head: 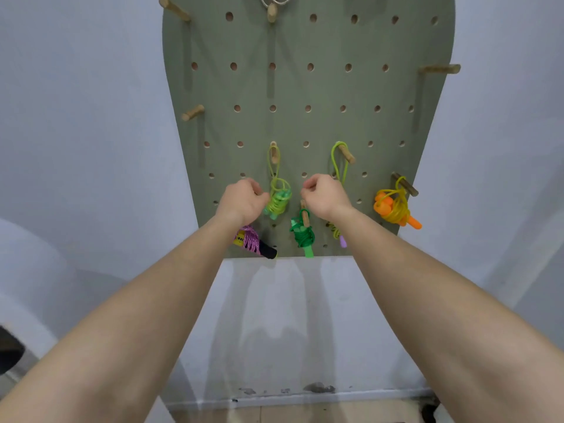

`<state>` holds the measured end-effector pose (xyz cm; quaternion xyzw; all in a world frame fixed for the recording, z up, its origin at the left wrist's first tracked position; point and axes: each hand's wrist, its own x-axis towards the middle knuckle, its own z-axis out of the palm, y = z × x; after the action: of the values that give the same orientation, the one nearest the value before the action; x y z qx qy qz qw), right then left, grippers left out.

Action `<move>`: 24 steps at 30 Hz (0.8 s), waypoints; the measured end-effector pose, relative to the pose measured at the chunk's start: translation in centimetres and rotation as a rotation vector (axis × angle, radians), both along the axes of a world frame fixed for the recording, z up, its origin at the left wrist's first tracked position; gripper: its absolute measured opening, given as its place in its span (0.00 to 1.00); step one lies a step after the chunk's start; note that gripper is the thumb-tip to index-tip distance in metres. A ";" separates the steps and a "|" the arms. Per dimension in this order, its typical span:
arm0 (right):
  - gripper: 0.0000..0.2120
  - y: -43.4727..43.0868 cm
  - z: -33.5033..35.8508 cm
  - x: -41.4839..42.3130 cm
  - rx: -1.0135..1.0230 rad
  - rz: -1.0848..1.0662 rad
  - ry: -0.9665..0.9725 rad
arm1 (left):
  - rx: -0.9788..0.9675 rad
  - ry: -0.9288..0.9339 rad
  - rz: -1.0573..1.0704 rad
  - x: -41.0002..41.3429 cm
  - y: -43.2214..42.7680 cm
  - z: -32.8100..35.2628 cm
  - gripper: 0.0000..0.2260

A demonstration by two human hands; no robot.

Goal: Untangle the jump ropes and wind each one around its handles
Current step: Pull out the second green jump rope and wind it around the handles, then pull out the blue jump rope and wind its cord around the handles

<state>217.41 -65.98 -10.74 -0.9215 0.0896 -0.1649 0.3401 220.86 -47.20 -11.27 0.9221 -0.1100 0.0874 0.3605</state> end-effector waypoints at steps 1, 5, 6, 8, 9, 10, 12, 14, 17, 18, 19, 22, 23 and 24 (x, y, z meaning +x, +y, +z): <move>0.14 -0.4 0.0 -1.1 -0.075 0.015 0.030 | 0.072 -0.007 -0.002 -1.1 0.0 0.1 0.20; 0.18 -1.2 -0.5 -5.1 -0.358 0.081 0.078 | 0.360 -0.049 -0.002 -5.4 0.0 0.0 0.19; 0.19 -1.3 -0.7 -6.0 -0.404 0.094 0.080 | 0.426 -0.065 -0.004 -6.4 0.0 -0.1 0.18; 0.20 -1.3 -1.2 -7.9 -0.488 0.106 0.096 | 0.515 -0.085 0.012 -8.2 0.1 -0.4 0.17; 0.22 -1.3 -1.5 -8.7 -0.535 0.112 0.110 | 0.541 -0.085 0.019 -9.1 0.2 -0.7 0.18; 0.24 -1.1 -1.8 -9.6 -0.575 0.120 0.127 | 0.558 -0.091 0.021 -9.8 0.3 -1.1 0.18; 0.29 -0.4 -2.8 -11.0 -0.617 0.130 0.160 | 0.560 -0.079 0.015 -11.0 0.8 -2.1 0.18; 0.31 0.5 -4.2 -11.9 -0.626 0.137 0.193 | 0.545 -0.057 -0.014 -11.8 1.6 -3.5 0.18; 0.26 2.4 -7.0 -13.0 -0.630 0.134 0.236 | 0.559 -0.028 -0.048 -12.5 2.9 -6.7 0.18; 0.26 3.1 -8.1 -13.3 -0.624 0.131 0.261 | 0.565 -0.008 -0.061 -12.6 3.3 -8.1 0.20; 0.26 3.8 -9.4 -13.6 -0.610 0.127 0.287 | 0.567 0.022 -0.076 -12.6 3.7 -9.4 0.22; 0.27 5.7 -14.5 -14.5 -0.570 0.121 0.372 | 0.585 0.103 -0.122 -13.0 4.8 -14.7 0.23; 0.27 6.1 -16.6 -14.9 -0.560 0.123 0.396 | 0.596 0.127 -0.136 -13.2 5.0 -16.8 0.23; 0.27 6.5 -18.9 -15.2 -0.550 0.127 0.416 | 0.601 0.151 -0.145 -13.4 5.2 -19.2 0.23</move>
<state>202.20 -59.52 -29.60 -0.9962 0.0521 0.0300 0.0633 207.42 -41.99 -30.43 0.9810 -0.1692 -0.0436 0.0844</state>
